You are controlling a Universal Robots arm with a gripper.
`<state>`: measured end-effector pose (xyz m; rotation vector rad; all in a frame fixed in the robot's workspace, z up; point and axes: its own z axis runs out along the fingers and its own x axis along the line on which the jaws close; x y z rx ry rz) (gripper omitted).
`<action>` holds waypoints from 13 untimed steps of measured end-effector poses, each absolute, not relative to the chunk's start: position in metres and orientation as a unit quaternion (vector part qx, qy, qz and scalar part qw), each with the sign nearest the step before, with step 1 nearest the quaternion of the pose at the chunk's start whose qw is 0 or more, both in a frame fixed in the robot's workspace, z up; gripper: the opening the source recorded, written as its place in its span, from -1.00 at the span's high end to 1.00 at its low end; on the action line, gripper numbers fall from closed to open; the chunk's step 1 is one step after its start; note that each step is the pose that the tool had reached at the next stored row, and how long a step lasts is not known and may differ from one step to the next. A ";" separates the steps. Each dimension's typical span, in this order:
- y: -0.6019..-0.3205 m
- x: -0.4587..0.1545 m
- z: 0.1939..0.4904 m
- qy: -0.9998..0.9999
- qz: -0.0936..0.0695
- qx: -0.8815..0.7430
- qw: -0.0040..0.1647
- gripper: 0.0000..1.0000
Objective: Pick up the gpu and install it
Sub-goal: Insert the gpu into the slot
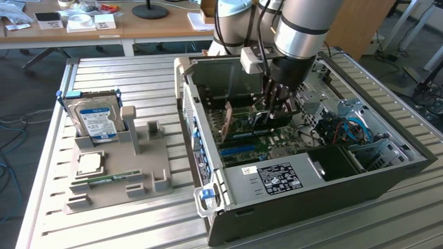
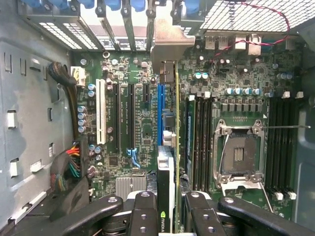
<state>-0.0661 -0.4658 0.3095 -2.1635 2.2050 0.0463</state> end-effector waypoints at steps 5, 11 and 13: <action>-0.466 -0.066 0.309 0.713 0.015 -0.700 0.026 0.47; -0.466 -0.067 0.307 0.713 0.015 -0.700 0.026 0.47; -0.466 -0.069 0.307 0.713 0.015 -0.700 0.026 0.47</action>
